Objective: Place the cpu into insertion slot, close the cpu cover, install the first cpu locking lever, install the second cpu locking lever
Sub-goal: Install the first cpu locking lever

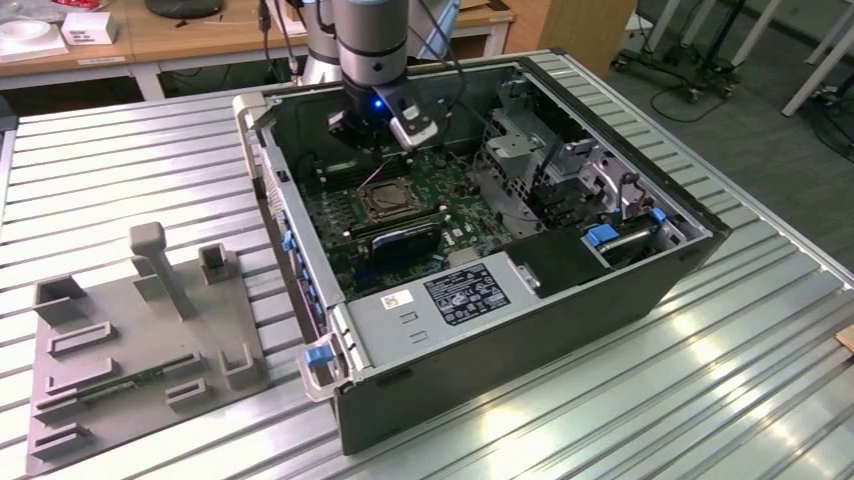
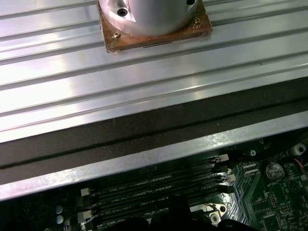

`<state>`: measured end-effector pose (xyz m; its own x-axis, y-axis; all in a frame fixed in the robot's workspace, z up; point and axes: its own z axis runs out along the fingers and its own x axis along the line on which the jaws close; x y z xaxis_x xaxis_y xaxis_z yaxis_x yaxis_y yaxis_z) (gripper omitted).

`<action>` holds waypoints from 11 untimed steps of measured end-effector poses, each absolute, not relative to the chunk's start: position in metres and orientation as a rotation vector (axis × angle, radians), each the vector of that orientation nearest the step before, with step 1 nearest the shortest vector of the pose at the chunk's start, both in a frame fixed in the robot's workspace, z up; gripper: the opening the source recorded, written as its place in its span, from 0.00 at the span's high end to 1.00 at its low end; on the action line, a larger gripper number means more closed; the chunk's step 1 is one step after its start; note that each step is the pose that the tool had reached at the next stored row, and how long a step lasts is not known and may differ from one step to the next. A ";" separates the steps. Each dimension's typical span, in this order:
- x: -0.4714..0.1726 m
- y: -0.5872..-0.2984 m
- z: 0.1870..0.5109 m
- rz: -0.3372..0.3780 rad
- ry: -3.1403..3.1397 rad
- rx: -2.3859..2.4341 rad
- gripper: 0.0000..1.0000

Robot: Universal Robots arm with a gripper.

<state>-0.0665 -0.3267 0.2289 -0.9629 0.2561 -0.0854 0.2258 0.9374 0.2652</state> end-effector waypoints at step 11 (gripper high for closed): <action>-0.067 -0.327 0.224 0.387 2.970 0.370 0.89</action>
